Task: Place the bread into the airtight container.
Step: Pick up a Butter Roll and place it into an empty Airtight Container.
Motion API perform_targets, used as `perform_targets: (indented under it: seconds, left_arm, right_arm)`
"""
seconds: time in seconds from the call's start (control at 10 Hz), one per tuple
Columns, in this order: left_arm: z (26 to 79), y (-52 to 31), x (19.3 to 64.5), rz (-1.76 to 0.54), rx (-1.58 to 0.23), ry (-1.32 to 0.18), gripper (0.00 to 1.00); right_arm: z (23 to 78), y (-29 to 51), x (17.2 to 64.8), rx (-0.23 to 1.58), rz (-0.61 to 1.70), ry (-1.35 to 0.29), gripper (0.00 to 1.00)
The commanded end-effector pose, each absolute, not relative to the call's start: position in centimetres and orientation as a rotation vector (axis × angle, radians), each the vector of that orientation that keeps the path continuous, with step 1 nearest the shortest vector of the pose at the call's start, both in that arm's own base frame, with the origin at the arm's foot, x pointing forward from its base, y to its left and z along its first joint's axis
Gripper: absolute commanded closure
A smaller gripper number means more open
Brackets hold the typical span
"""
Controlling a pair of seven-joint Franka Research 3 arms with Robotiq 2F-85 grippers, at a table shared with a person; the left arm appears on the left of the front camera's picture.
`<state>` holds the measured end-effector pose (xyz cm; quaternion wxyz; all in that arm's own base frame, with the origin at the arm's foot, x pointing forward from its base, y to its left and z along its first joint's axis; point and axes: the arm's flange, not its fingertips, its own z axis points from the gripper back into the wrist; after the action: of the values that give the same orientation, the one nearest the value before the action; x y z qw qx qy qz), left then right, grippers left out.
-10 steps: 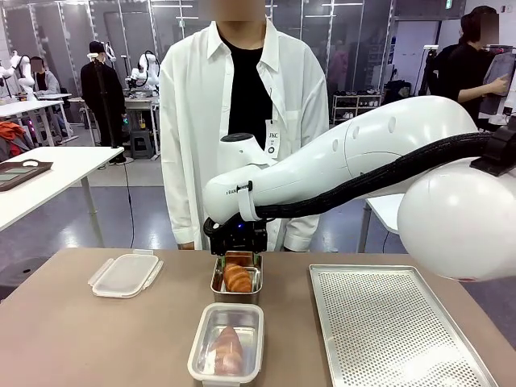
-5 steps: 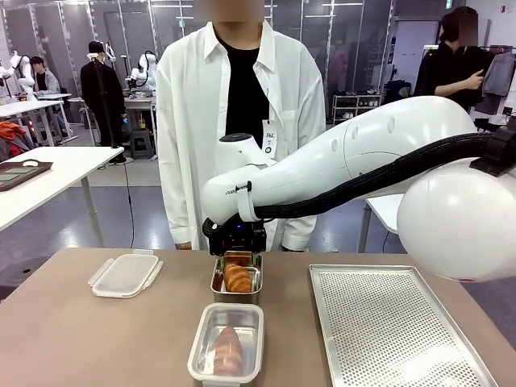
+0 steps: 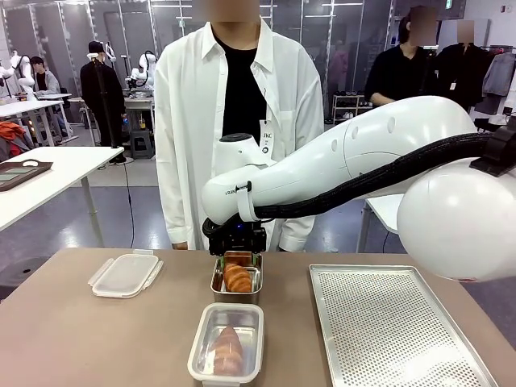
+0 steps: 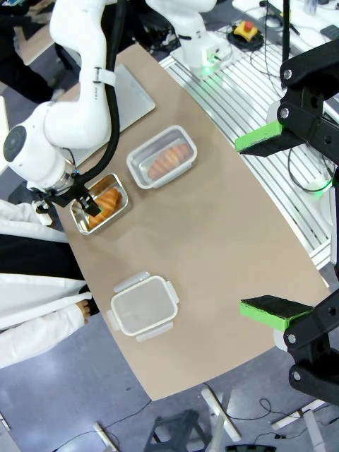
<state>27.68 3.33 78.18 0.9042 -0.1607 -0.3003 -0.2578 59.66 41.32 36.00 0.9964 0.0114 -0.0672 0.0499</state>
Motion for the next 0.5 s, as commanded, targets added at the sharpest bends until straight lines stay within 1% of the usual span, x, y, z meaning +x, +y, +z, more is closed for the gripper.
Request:
perform_targets:
  seconds: [0.0,0.2,0.3,0.4]
  left_arm:
    - [78.3,3.5,27.7,-0.556,-0.329,-0.621,0.0]
    - [78.3,3.5,27.7,-0.556,-0.329,-0.621,0.0]
    - [78.3,3.5,27.7,-0.556,-0.329,-0.621,0.0]
    - [78.3,3.5,27.7,-0.556,-0.329,-0.621,0.0]
  right_arm:
    - [36.1,41.2,59.8,0.023,0.098,-0.137,0.15]
    - [36.0,41.3,59.7,0.023,0.1,-0.135,0.15]
    - [39.9,41.0,59.3,0.052,0.132,-0.159,0.15]
    - [43.4,40.1,58.1,0.101,0.167,-0.14,0.15]
